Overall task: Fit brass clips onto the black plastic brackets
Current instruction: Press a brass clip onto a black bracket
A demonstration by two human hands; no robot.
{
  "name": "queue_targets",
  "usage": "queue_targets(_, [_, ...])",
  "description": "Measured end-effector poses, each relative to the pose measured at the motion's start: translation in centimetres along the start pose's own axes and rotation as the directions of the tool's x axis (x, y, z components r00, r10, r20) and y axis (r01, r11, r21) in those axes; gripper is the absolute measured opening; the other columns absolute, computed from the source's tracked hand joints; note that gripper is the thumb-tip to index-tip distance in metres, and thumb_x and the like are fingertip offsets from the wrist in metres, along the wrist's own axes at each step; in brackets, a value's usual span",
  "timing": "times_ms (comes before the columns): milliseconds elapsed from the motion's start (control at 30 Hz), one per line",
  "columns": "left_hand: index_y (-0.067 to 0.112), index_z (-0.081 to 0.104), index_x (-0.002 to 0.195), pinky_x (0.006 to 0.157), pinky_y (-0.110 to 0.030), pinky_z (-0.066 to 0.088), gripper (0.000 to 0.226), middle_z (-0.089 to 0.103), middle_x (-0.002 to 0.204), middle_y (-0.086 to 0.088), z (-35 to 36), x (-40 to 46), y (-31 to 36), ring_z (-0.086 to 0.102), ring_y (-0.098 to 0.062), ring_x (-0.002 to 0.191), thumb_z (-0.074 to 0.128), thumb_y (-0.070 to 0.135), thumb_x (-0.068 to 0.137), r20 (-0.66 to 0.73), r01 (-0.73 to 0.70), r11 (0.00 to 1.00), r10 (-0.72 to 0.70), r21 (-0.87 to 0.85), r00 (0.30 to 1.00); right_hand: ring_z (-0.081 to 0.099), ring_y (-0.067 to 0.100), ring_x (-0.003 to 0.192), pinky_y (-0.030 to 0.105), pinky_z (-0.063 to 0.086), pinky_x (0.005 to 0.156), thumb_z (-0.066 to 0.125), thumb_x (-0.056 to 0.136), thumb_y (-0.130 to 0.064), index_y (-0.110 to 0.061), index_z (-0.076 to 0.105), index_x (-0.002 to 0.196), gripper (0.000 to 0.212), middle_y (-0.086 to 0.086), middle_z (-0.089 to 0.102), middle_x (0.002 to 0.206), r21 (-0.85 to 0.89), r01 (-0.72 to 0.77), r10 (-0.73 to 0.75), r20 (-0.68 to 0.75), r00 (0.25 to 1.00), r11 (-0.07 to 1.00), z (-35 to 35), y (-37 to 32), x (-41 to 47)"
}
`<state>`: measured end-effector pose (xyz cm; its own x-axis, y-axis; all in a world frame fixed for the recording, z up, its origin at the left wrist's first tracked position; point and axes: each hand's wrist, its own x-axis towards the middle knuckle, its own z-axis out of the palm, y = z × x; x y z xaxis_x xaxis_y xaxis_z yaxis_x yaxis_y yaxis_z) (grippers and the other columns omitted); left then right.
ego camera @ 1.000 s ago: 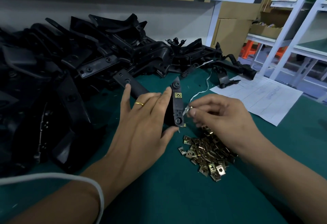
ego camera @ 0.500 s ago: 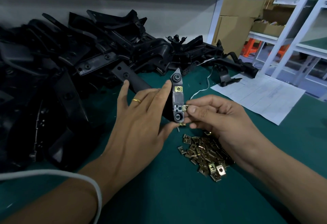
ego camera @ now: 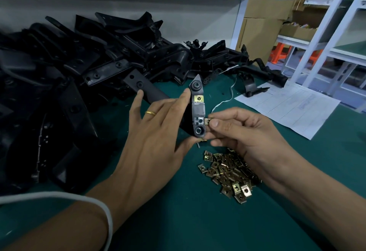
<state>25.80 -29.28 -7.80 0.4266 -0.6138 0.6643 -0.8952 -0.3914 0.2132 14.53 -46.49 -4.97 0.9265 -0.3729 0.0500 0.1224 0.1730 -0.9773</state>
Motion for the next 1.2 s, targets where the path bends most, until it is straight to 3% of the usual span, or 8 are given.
queue_targets(300, [0.006,0.041,0.157,0.122,-0.065,0.017,0.083,0.064,0.139,0.001,0.1,-0.1,-0.2,0.052,-0.019,0.135,0.069,0.040,0.087,-0.033,-0.034,0.999,0.034,-0.002,0.999,0.078,0.025,0.092,0.022,0.060,0.073,0.084,0.075,-0.022,-0.009,0.081,0.103,0.031,0.018,0.079,0.103,-0.065,-0.024,0.024,0.002,1.000,0.998,-0.2,-0.3,-0.3])
queue_targets(500, [0.007,0.043,0.156,0.122,-0.060,0.022,0.077,0.068,0.129,0.004,0.0,-0.1,-0.2,0.056,-0.019,0.129,0.065,0.045,0.093,-0.067,-0.117,0.993,0.116,-0.014,0.991,0.076,0.019,0.080,0.021,0.060,0.072,0.085,0.071,-0.021,-0.007,0.082,0.099,0.032,0.019,0.079,0.097,-0.094,-0.044,0.047,0.025,0.999,0.995,-0.6,-0.9,-0.8])
queue_targets(733, [0.005,0.051,0.151,0.116,-0.063,0.030,0.076,0.068,0.132,0.004,-0.1,0.0,-0.3,0.056,-0.021,0.120,0.077,0.039,0.088,-0.089,-0.172,0.974,0.187,0.149,0.978,0.075,0.024,0.077,0.025,0.062,0.072,0.086,0.071,-0.019,-0.004,0.082,0.095,0.029,0.021,0.078,0.088,-0.231,0.013,-0.021,-0.033,0.999,0.973,-0.4,-1.2,-1.2])
queue_targets(900, [0.007,0.053,0.149,0.113,-0.061,0.033,0.074,0.069,0.131,0.006,0.0,0.0,-0.2,0.060,-0.023,0.111,0.073,0.043,0.088,-0.089,-0.199,0.962,0.218,0.190,0.972,0.074,0.022,0.072,0.024,0.059,0.068,0.084,0.077,-0.013,0.000,0.080,0.096,0.024,0.020,0.078,0.083,-0.292,0.060,-0.069,-0.020,0.997,0.954,-0.4,-0.9,-1.3])
queue_targets(967, [0.009,0.054,0.150,0.113,-0.054,0.034,0.076,0.069,0.130,0.009,0.1,-0.1,-0.1,0.059,-0.021,0.110,0.073,0.047,0.087,-0.106,-0.176,0.979,0.187,0.106,0.977,0.074,0.021,0.071,0.023,0.058,0.067,0.085,0.076,-0.015,-0.002,0.081,0.094,0.023,0.019,0.078,0.082,-0.312,0.086,-0.089,0.006,0.996,0.946,-0.6,-1.1,-1.3])
queue_targets(1067, [0.015,0.049,0.153,0.110,-0.040,0.033,0.079,0.064,0.129,0.019,0.0,-0.2,0.3,0.053,-0.008,0.115,0.067,0.054,0.086,-0.086,-0.119,0.978,0.105,-0.174,0.991,0.074,0.022,0.074,0.023,0.059,0.069,0.083,0.076,-0.020,-0.005,0.081,0.095,0.024,0.020,0.078,0.087,-0.305,0.079,-0.048,0.108,0.993,0.949,-1.3,-2.0,-1.2])
queue_targets(1200, [0.020,0.047,0.154,0.109,-0.039,0.034,0.079,0.059,0.125,0.028,0.1,-0.3,0.4,0.047,0.000,0.117,0.068,0.052,0.085,-0.062,-0.105,0.932,0.089,-0.347,0.994,0.074,0.024,0.072,0.028,0.060,0.068,0.080,0.076,-0.019,-0.005,0.081,0.092,0.021,0.022,0.077,0.088,-0.271,0.051,0.012,0.227,0.974,0.961,-2.0,-2.4,-0.9])
